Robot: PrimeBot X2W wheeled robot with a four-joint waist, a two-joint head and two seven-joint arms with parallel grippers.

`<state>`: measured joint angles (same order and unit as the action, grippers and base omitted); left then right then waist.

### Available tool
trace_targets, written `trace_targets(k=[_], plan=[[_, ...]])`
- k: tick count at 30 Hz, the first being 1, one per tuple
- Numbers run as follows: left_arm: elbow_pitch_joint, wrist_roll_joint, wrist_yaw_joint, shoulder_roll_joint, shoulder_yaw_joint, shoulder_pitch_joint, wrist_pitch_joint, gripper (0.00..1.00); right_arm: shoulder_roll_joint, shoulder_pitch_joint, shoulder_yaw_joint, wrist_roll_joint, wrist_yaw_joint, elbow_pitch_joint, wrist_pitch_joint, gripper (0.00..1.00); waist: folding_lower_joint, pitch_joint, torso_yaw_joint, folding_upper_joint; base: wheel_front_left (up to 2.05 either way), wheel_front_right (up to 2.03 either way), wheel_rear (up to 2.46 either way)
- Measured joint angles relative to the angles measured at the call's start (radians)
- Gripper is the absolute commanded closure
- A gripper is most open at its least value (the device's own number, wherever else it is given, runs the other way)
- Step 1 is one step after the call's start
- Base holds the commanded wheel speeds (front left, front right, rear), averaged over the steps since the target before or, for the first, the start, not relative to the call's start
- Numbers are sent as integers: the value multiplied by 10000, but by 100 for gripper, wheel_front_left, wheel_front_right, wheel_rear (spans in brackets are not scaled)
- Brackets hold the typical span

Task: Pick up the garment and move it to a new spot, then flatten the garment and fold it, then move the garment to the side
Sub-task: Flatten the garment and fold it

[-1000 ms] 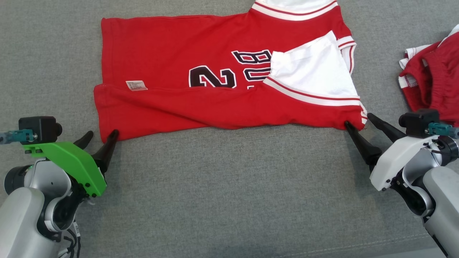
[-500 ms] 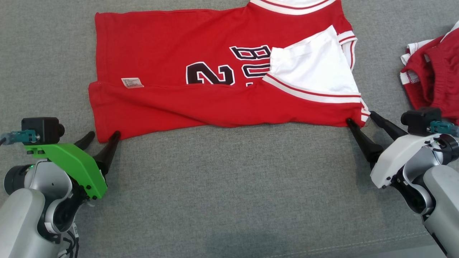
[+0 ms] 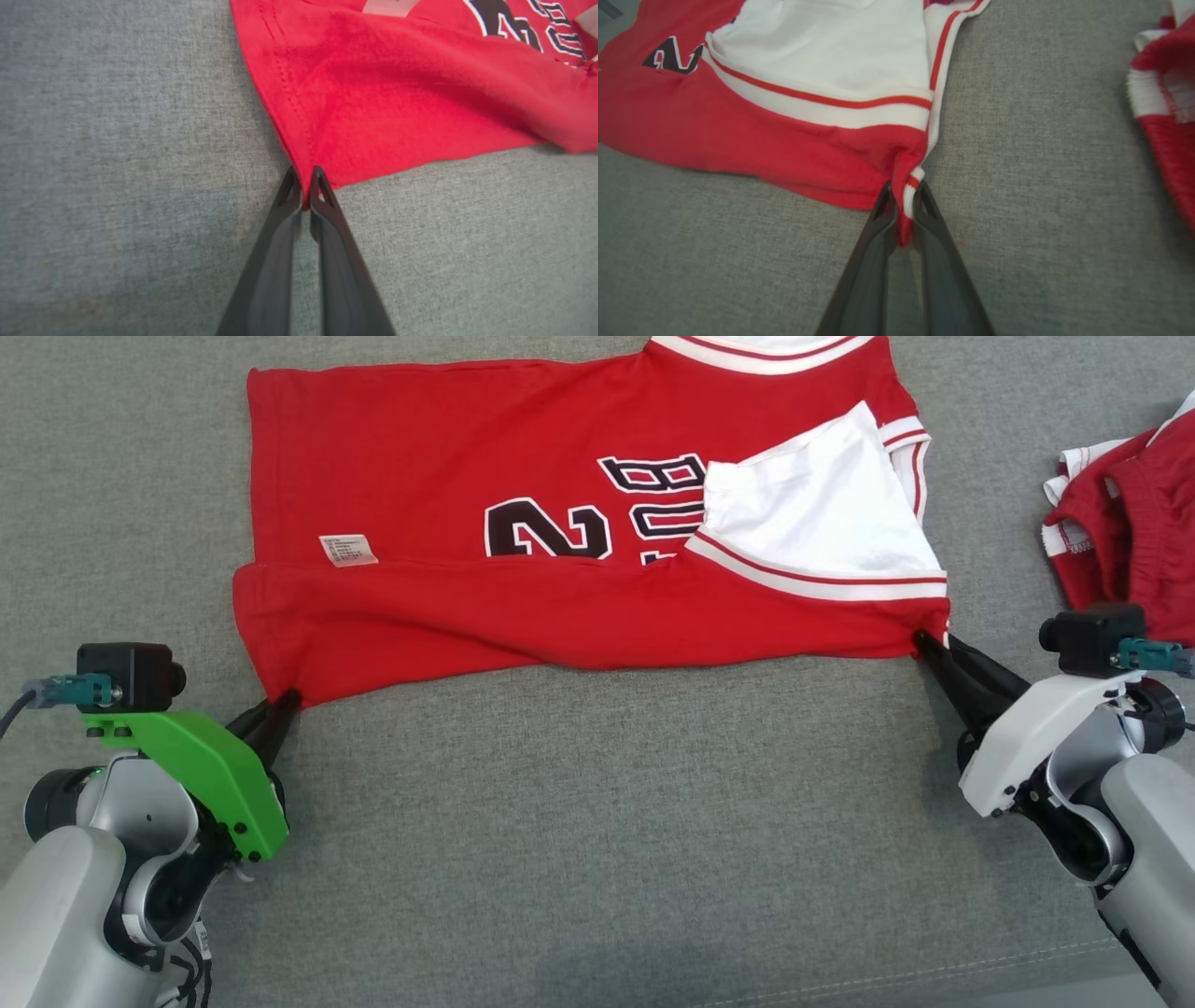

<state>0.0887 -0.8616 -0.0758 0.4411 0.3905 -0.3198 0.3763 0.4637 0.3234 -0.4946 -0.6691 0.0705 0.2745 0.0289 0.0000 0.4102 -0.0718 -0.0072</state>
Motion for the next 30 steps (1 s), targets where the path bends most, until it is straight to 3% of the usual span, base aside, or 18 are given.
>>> trace_targets(k=[9,15,21,30], plan=[[-12,-792,489,261,-58,-22,748,100,746,250,270,13,86,186,290,100,0,-408,30,0,0,0,0],[-360,-1313,552,284,-297,280,951,100,871,102,242,-180,165,226,646,100,0,-840,110,0,0,0,0],[-794,-1448,552,173,-278,1268,798,100,965,-996,328,-627,153,188,698,100,0,-1249,208,0,0,0,0],[-1639,-1714,407,146,-351,3009,387,100,1356,-3124,525,-1152,-121,-554,704,100,0,-1779,493,0,0,0,0]])
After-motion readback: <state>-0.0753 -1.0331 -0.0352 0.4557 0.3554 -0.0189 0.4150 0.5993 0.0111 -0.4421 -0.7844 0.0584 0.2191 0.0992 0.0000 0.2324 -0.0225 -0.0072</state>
